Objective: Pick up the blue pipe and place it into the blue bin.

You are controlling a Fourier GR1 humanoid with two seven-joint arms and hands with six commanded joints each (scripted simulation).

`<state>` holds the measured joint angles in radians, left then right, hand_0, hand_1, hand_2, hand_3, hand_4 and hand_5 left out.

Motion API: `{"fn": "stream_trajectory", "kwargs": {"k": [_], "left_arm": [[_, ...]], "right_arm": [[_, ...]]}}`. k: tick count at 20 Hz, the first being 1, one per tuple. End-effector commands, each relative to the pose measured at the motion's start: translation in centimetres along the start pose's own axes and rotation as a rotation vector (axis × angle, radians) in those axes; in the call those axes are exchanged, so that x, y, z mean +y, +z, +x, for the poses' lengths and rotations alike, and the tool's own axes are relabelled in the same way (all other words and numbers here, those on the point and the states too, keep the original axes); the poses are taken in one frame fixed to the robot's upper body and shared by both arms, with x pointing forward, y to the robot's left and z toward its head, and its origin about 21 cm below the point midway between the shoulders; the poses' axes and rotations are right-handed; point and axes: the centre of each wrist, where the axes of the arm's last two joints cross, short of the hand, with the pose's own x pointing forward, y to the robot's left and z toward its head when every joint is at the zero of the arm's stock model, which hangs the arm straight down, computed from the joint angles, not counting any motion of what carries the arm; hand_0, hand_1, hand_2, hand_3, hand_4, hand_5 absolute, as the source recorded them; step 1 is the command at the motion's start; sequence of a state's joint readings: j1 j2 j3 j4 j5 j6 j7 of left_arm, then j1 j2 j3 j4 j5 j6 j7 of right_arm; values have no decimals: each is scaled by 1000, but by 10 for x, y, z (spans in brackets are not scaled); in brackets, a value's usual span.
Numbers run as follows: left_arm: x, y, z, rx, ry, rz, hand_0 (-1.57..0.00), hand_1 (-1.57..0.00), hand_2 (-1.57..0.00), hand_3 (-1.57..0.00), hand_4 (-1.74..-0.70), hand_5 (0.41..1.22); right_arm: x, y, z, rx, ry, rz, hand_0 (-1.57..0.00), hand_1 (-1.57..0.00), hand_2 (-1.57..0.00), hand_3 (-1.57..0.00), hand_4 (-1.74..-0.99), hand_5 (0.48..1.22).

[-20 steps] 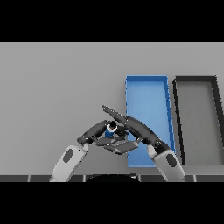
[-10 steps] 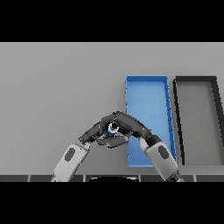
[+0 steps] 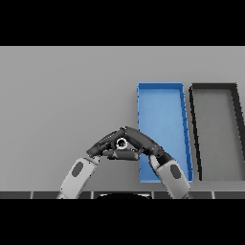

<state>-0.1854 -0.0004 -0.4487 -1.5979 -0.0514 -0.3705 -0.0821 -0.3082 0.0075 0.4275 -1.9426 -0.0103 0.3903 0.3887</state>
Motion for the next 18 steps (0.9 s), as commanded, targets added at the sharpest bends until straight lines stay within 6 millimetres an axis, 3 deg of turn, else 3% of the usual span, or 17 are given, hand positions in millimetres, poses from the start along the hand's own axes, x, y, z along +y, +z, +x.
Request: {"fn": "stream_trajectory", "kwargs": {"k": [1,3,4,5,7,9,13,18], "left_arm": [[1,1,1,13,-1,6,-1571,-1571,-1561,-1434,-1735,1221],[-2,-1,1,7,6,15,-1571,-1571,-1564,-1434,-1732,1221],[2,0,1,6,-8,16,-1571,-1571,-1566,-1264,-1734,1221],[-1,2,1,0,-22,18,-1446,-1368,-1336,-1051,-1629,1221],[1,2,1,30,-60,-3,-940,-875,-855,-672,-1406,1221],[4,4,-3,35,-73,-50,-601,-560,-547,-430,-1250,1221],[10,2,-3,121,-75,-58,-246,-229,-223,-175,-1059,912],[6,7,-9,189,-55,-40,-80,-74,-73,-57,-975,642]], "right_arm": [[0,-1,1,-1,-20,-5,-1530,-1531,-1531,-1513,-1492,1162],[0,0,1,0,-43,-16,-1545,-1545,-1545,-1534,-1494,1183],[1,1,-1,-9,-51,-23,-1550,-1550,-1550,-1541,-1495,1191],[2,1,0,-18,-44,-33,-1554,-1554,-1555,-1547,-1496,1197],[1,-2,1,-8,-38,-40,-1560,-1560,-1560,-1556,-1497,1206],[5,1,1,-7,-30,-43,-1564,-1564,-1564,-1561,-1498,1211],[3,-6,7,-23,-33,-56,-1568,-1568,-1568,-1567,-1499,1217],[3,-3,1,-50,-16,-70,-1570,-1570,-1570,-1570,-1499,1220]]}}
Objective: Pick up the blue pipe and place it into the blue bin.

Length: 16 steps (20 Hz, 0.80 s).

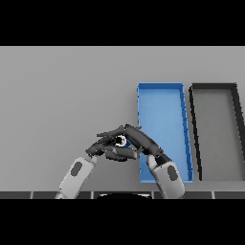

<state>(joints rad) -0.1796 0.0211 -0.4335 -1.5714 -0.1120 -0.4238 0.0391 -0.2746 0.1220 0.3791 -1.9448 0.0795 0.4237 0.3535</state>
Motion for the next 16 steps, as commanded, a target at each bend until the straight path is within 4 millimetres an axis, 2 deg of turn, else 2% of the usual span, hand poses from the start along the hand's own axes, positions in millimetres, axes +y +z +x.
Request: {"fn": "stream_trajectory", "kwargs": {"k": [1,6,9,11,14,16], "left_arm": [[-1,-1,1,14,15,13,-64,-59,-58,-45,-974,607],[1,-3,-2,62,10,31,-20,-19,-18,-14,-971,519],[2,-3,-2,79,2,25,-10,-9,-9,-7,-971,493],[1,-3,-1,72,7,29,-6,-5,-5,-4,-971,485],[-1,-1,0,71,1,28,-3,-2,-2,-2,-956,475],[0,2,-1,65,1,33,-1,-1,-1,-1,-951,473]], "right_arm": [[-2,-2,0,-1,-3,-6,-1570,-1570,-1570,-1570,-1499,1220],[-8,-4,11,-63,-55,-35,-1571,-1571,-1571,-1571,-1496,1221],[-21,-6,33,-96,-118,-42,-1571,-1571,-1571,-1571,-1494,1221],[-35,-7,53,-130,-157,-70,-1571,-1571,-1571,-1571,-1494,1221],[-57,-11,70,-142,-196,-96,-1571,-1571,-1571,-1571,-1496,1221],[-80,-11,91,-210,-190,-175,-1571,-1571,-1571,-1571,-1497,1221]]}}
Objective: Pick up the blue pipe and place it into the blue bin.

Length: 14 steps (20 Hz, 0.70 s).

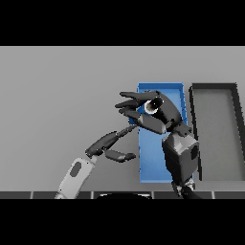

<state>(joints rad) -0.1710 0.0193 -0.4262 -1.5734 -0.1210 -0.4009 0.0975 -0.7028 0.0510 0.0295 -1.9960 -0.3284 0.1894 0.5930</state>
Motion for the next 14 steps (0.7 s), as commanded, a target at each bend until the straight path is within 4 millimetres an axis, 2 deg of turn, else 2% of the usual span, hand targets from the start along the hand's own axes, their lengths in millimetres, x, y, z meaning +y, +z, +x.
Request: {"fn": "stream_trajectory", "kwargs": {"k": [1,4,6,9,13,14], "left_arm": [[3,2,4,-13,-5,-2,-1,-1,-1,0,-949,471],[4,6,6,-18,-14,0,0,0,0,0,-948,466],[3,7,6,-3,-13,13,0,0,0,1,-950,470],[7,10,7,-5,-15,23,1,1,1,1,-950,474],[9,7,6,-17,-17,33,1,1,1,1,-943,465],[8,8,3,-11,-19,32,1,1,1,1,-941,463]], "right_arm": [[-9,-6,10,-17,14,-44,-1571,-1571,-1571,-1571,-1497,1221],[-39,-3,24,-4,86,-156,-1571,-1571,-1571,-1571,-1498,1221],[-56,1,22,31,128,-246,-1571,-1571,-1571,-1571,-1498,1221],[-80,25,7,125,148,-367,-1571,-1571,-1571,-1571,-1499,1221],[-100,55,-18,264,161,-478,-1571,-1571,-1571,-1571,-1499,1221],[-100,63,-27,299,154,-496,-1571,-1571,-1571,-1571,-1499,1221]]}}
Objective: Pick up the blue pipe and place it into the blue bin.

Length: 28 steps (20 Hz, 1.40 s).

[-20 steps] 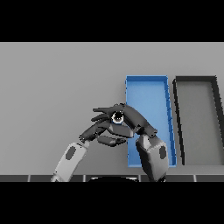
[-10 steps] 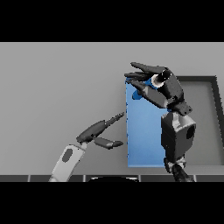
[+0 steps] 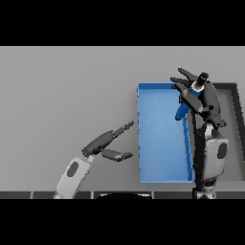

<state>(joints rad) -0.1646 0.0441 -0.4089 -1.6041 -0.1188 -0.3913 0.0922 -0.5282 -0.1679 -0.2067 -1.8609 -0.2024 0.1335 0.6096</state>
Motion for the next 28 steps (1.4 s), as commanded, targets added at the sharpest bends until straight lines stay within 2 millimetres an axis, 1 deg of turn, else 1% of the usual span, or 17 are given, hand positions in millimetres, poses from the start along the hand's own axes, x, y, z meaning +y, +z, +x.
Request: {"fn": "stream_trajectory", "kwargs": {"k": [1,4,8,12,13,14,15,17,18,19,20,22,23,24,25,26,28], "left_arm": [[-2,-3,2,-1,-3,-4,1,1,1,1,-941,462],[-1,4,-2,-23,-4,-1,1,1,1,1,-931,460],[0,1,-3,-8,-24,8,1,1,1,1,-928,465],[3,1,0,-21,-32,19,1,1,1,1,-925,474],[0,4,-4,-16,-28,15,1,1,1,1,-923,476],[-1,0,0,-19,-32,15,1,1,1,1,-923,478],[3,3,-1,-22,-32,19,1,1,1,1,-922,480],[0,0,-2,-12,-33,15,1,1,1,1,-920,484],[-1,0,-2,-12,-37,12,1,1,1,1,-919,486],[-1,-1,-1,-20,-40,14,1,1,1,1,-918,489],[0,-2,1,-26,-39,17,1,1,1,1,-920,491],[2,-2,0,-10,-43,21,1,1,1,1,-921,493],[2,-2,0,-10,-43,21,1,1,1,1,-920,493],[2,-2,-1,-10,-41,21,1,1,1,1,-924,493],[3,-3,-2,-6,-34,16,1,1,1,1,-925,494],[2,-4,-2,-10,-29,20,1,1,1,1,-926,494],[2,0,-4,-24,-27,22,1,1,1,1,-926,494]], "right_arm": [[-3,2,-9,41,6,-28,-1571,-1571,-1571,-1571,-1499,1221],[-9,17,-38,169,24,-88,-1571,-1571,-1571,-1571,-1500,1221],[-8,35,-78,343,10,-187,-1571,-1571,-1571,-1571,-1500,1221],[-6,48,-101,480,-35,-239,-1571,-1571,-1571,-1571,-1498,1221],[-4,51,-108,518,-43,-240,-1571,-1571,-1571,-1571,-1497,1221],[-4,53,-112,555,-48,-237,-1571,-1571,-1571,-1257,-1546,1221],[-2,57,-117,600,-68,-236,-1571,-1571,-1571,-1005,-1585,1221],[0,58,-121,665,-85,-245,-1571,-1571,-1571,-643,-1641,1221],[1,55,-124,701,-98,-254,-1571,-1571,-1571,-514,-1661,1221],[5,57,-126,740,-127,-254,-1571,-1571,-1571,-411,-1677,1171],[7,55,-126,770,-142,-269,-1571,-1571,-1518,-455,-1626,1161],[5,53,-126,783,-139,-264,-1084,-1025,-987,-291,-1469,1148],[5,53,-125,781,-133,-250,-867,-820,-789,-232,-1405,1137],[4,53,-127,796,-127,-262,-693,-656,-631,-186,-1370,1125],[-1,51,-126,821,-77,-259,-554,-525,-505,-148,-1339,1108],[2,50,-125,819,2,-236,-443,-419,-404,-118,-1307,1068],[3,53,-122,839,146,-171,-283,-268,-258,-75,-1250,962]]}}
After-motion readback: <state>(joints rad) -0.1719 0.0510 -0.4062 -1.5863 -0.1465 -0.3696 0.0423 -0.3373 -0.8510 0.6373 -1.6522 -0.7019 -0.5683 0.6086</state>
